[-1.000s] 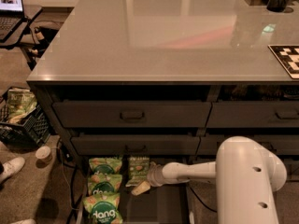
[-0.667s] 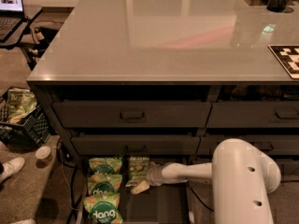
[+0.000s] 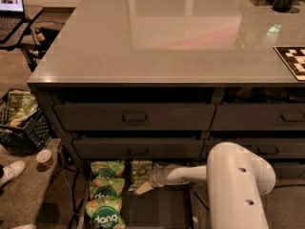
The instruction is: Pick green jalapeno chip bag from bottom drawer and place on counter
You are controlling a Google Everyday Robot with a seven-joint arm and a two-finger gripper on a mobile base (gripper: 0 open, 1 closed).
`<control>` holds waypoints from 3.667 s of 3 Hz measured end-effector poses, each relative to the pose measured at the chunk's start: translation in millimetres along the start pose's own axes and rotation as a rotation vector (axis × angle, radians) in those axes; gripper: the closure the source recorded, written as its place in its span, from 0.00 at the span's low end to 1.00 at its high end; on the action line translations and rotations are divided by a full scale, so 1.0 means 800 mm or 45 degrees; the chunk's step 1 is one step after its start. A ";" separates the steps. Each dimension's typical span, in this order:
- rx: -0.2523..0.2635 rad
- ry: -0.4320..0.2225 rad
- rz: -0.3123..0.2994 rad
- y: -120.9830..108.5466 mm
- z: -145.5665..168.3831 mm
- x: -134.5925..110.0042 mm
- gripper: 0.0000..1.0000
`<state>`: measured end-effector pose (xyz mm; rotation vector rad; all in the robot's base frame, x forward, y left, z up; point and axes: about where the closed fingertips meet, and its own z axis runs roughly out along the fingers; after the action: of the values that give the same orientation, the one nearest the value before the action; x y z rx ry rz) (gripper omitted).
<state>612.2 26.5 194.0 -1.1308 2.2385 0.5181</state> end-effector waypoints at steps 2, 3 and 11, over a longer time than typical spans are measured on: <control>0.054 0.026 0.048 -0.026 0.017 0.013 0.14; 0.070 0.037 0.057 -0.034 0.024 0.016 0.14; 0.028 0.156 0.129 -0.044 0.088 0.055 0.75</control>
Offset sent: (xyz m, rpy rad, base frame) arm 0.0272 -0.0198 -0.0272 -0.0409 0.0083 -0.0912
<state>642.1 20.5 109.4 -1.0678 2.4111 0.4749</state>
